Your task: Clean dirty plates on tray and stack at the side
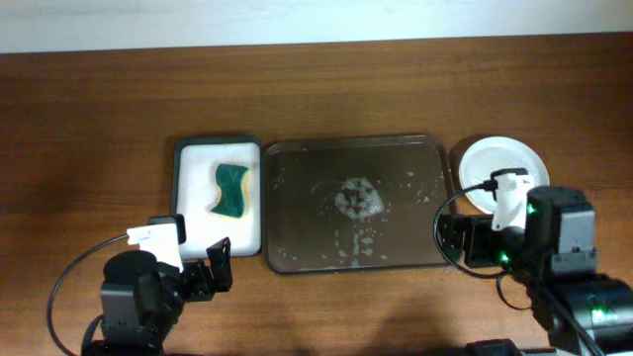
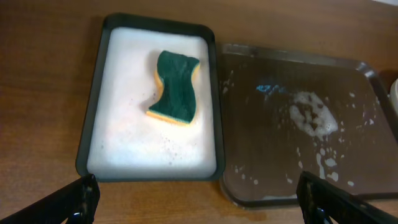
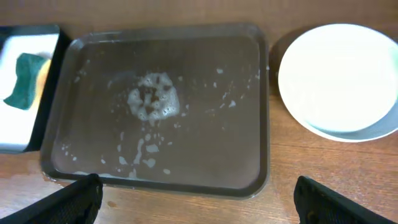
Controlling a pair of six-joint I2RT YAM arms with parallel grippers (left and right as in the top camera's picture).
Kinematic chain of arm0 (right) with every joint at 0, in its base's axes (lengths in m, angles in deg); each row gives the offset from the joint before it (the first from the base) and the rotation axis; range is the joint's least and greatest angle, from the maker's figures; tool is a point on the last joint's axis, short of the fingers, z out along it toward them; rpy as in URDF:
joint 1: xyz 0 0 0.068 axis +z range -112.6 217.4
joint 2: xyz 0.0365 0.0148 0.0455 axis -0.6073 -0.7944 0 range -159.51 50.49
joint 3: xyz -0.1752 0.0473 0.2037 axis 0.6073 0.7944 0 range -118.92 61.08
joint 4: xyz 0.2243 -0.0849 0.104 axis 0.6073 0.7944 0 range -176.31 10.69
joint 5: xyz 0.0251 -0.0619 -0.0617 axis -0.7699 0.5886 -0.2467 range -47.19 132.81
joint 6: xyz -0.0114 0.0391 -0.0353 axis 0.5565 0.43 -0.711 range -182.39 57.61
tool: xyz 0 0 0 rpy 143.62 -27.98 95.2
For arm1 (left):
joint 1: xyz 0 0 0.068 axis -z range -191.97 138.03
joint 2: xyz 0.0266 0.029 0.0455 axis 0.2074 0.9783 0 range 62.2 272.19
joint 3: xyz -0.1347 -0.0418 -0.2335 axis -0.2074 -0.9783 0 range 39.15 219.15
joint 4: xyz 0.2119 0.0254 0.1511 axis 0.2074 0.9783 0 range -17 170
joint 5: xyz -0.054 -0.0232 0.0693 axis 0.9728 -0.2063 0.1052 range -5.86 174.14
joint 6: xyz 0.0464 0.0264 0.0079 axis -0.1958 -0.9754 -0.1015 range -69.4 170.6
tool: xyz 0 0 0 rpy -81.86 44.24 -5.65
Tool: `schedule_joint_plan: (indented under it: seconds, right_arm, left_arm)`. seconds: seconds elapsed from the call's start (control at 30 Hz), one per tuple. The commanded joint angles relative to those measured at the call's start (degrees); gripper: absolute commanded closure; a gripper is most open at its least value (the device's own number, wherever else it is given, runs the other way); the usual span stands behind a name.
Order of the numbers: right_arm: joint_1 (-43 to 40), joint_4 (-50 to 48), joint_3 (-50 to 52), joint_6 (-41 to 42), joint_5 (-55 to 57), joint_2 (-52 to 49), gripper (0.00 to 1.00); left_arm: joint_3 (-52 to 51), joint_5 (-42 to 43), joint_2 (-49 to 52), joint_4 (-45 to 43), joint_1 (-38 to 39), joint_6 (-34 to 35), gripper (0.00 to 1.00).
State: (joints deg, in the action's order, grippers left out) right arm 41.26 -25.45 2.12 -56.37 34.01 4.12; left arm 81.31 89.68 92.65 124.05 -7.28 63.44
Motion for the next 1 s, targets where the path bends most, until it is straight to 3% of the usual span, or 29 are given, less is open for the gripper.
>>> schedule_joint_plan:
  seconds: [0.0, 0.23, 0.37, 0.53, 0.63, 0.97]
  right_arm:
    - [0.35, -0.04, 0.55, 0.22, 1.14, -0.33, 0.01]
    - [0.24, -0.07, 0.57, 0.22, 1.16, -4.37, 0.01]
    - [0.26, -3.04, 1.75, -1.07, 4.57, 4.48, 0.01]
    - [0.26, -28.06, 23.39, -2.80, 4.57, 32.48, 0.01]
    - [0.26, -36.35, 35.08, -2.80, 4.57, 45.72, 0.01]
    - [0.26, -65.42, 58.45, -2.84, 4.59, 46.16, 0.01]
  left_arm:
    - [-0.66, -0.81, -0.28, 0.79, -0.24, -0.55, 0.01]
    - [-0.66, -0.81, -0.26, 0.87, -0.24, -0.52, 0.00]
    - [-0.66, -0.83, -0.26, 0.85, -0.24, -0.52, 0.01]
    - [-0.66, -0.81, -0.26, 0.85, -0.24, -0.55, 0.01]
    - [-0.66, -0.83, -0.26, 0.87, -0.24, -0.55, 0.00]
    - [-0.66, -0.81, -0.26, 0.87, -0.24, -0.55, 0.01]
